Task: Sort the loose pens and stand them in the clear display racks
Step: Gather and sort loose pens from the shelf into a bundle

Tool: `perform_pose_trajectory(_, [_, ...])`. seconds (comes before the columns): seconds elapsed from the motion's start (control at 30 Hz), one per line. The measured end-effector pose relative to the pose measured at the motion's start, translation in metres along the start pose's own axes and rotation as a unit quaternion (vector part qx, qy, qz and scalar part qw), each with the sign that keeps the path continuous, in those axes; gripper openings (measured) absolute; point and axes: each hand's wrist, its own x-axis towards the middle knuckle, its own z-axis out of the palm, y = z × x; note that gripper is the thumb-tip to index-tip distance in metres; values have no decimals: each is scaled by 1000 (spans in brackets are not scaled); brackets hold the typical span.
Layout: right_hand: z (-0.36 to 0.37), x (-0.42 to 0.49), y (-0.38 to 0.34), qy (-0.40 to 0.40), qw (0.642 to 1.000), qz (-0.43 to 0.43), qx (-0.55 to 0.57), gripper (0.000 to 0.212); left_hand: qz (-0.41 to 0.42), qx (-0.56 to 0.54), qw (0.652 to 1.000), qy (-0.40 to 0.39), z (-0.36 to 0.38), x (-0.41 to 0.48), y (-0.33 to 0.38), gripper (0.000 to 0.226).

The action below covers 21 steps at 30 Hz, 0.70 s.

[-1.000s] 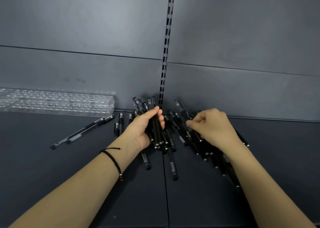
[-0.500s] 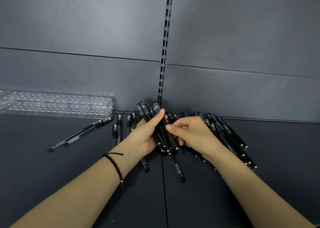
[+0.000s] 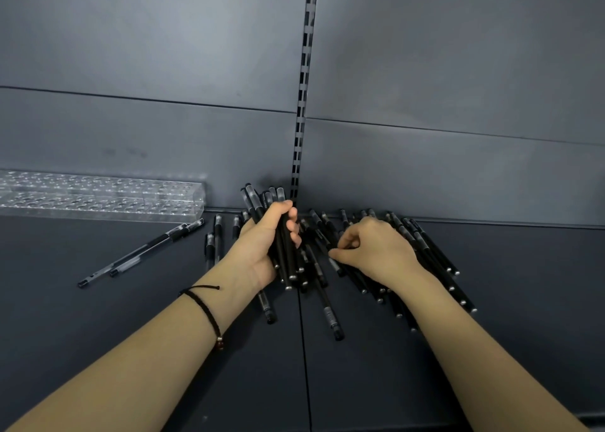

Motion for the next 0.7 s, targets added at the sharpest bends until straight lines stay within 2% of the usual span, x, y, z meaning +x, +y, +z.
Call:
perform_pose_trajectory(0.17, [-4,0,-3,-26,999,16,-11,21,-11,-5,1000,8,-3,2,0,16])
perform_pose_trajectory(0.4, [-7,0,-4,-106,993,39,17,30,-34,16,999,6,-4,4,-1,20])
perform_pose_trajectory(0.6, [-9,3,-22,-122,988,40,-82,37,-24,46,998,20,-5,5,2,23])
perform_pose_trajectory(0.7, [-6,5,-19,-140,989,51,1,29,-35,58,998,19,-8,5,4,25])
